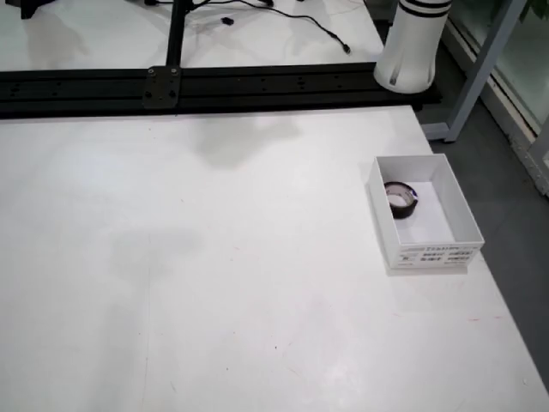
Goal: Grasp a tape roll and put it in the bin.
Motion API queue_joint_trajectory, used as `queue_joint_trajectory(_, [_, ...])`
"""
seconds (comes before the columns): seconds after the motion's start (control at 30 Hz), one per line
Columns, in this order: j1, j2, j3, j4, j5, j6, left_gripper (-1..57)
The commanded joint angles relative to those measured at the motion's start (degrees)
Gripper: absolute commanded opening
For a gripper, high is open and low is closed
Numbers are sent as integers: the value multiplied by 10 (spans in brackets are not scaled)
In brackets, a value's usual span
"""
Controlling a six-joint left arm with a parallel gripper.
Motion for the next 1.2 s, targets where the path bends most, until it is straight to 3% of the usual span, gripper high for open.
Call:
queue_joint_trajectory(0.03, [25, 0, 0, 2, 1, 0, -2])
queue_joint_trajectory(1.2, [11, 0, 0, 2, 1, 0, -2])
